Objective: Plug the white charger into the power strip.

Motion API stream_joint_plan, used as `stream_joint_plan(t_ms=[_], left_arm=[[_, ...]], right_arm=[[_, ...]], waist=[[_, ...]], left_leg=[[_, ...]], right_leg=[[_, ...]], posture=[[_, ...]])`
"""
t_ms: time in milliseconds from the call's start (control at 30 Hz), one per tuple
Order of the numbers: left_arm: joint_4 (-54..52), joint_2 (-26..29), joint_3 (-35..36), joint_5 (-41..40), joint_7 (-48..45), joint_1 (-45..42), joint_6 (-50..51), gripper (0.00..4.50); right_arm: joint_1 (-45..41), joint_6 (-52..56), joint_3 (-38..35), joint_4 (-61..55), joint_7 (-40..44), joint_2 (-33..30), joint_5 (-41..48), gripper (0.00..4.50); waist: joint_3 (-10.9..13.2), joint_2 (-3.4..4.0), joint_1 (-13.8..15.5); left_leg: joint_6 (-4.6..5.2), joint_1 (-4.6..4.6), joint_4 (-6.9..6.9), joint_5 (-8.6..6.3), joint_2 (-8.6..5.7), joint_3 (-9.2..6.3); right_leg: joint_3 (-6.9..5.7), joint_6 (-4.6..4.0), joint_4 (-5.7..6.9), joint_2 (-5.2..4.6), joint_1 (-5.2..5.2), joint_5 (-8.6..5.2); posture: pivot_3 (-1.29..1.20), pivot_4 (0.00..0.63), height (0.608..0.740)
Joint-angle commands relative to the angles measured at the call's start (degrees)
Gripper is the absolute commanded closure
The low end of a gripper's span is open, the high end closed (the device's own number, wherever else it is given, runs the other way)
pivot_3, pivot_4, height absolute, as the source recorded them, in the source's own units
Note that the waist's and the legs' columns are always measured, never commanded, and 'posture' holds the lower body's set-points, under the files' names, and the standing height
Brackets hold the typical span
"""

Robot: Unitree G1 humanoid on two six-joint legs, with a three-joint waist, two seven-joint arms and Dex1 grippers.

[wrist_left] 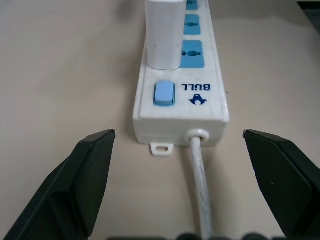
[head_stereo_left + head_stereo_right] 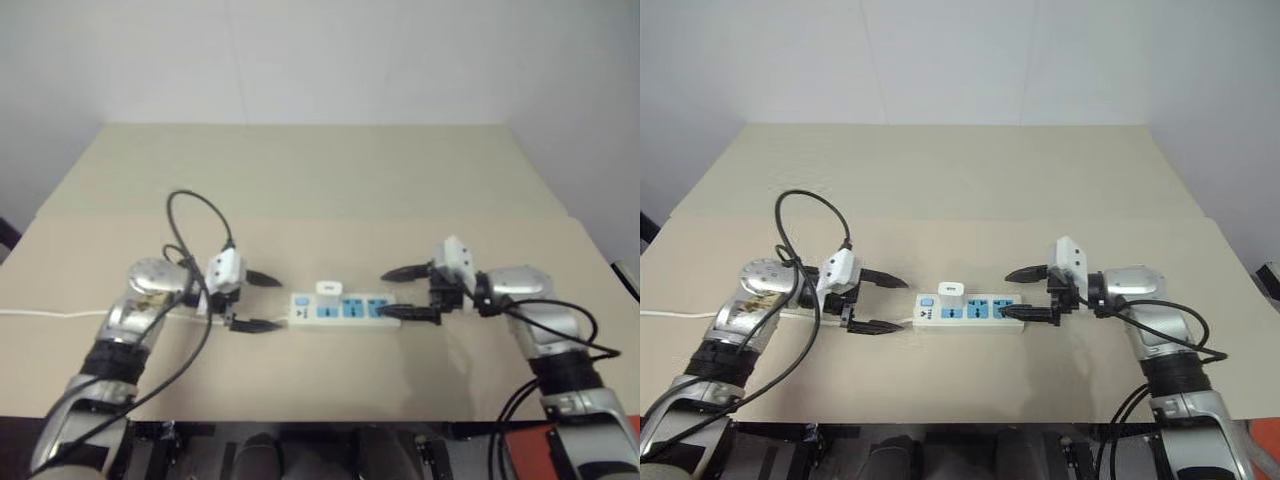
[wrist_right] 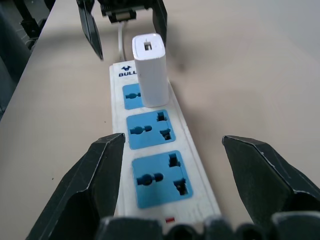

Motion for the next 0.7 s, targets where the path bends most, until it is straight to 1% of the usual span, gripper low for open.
stream_joint_plan(t_ms=[33, 133, 267, 367, 533, 700], left_arm=[[-6.21, 4.95, 4.28, -3.07, -0.56, 0.89, 3.60, 0.01], [-10.37, 9.92, 8.04, -6.12, 0.04, 1.95, 9.92, 0.01], [-14.27, 15.79, 12.22, -8.48, -0.94, 4.55, 13.21, 0.01], [-17.07, 18.33, 14.64, -10.07, -0.53, 7.13, 15.22, 0.01], [-19.97, 19.54, 16.61, -10.99, 0.76, 10.34, 16.08, 0.01], [-20.31, 18.67, 15.63, -10.82, 2.21, 11.07, 15.87, 0.01]], right_arm=[[1.09, 1.09, -4.00, -2.89, 0.25, -3.45, 2.25, 0.72], [3.12, 3.26, -5.56, -4.85, -0.88, -6.54, 2.28, 0.72], [5.73, 7.50, -8.72, -7.53, -2.95, -9.35, 4.24, 0.72], [7.34, 11.48, -10.98, -9.71, -5.15, -11.13, 5.29, 0.72], [10.23, 13.02, -13.55, -12.22, -8.10, -13.42, 4.93, 0.72], [10.78, 13.23, -13.52, -12.89, -10.72, -13.70, 4.33, 0.72]], waist=[[0.01, -0.01, 0.05], [0.03, -0.01, 0.03], [0.06, -0.01, -0.01], [0.08, 0.01, -0.03], [0.10, 0.00, 0.08], [0.10, -0.01, 0.05]], left_leg=[[0.00, 0.01, 0.00, 0.00, 0.00, 0.00], [0.00, -0.05, 0.00, 0.00, 0.00, 0.00], [0.00, -0.05, -0.01, 0.00, 0.00, 0.01], [0.00, -0.04, -0.02, 0.00, 0.01, 0.03], [0.00, 0.00, -0.02, 0.00, 0.01, 0.03], [0.00, 0.00, -0.01, 0.00, 0.01, 0.03]], right_leg=[[0.00, 0.00, 0.00, 0.00, 0.00, 0.00], [0.00, 0.00, -0.01, 0.00, -0.05, -0.01], [0.00, 0.00, -0.03, 0.00, -0.06, -0.02], [0.01, -0.01, -0.02, 0.00, -0.07, -0.03], [0.00, -0.02, 0.00, 0.00, -0.06, -0.03], [0.01, -0.02, 0.00, 0.00, -0.06, -0.03]], posture=[[0.00, 0.150, 0.740], [0.00, 0.150, 0.740], [0.00, 0.150, 0.740], [0.00, 0.150, 0.740], [0.00, 0.150, 0.740], [0.00, 0.150, 0.740]])
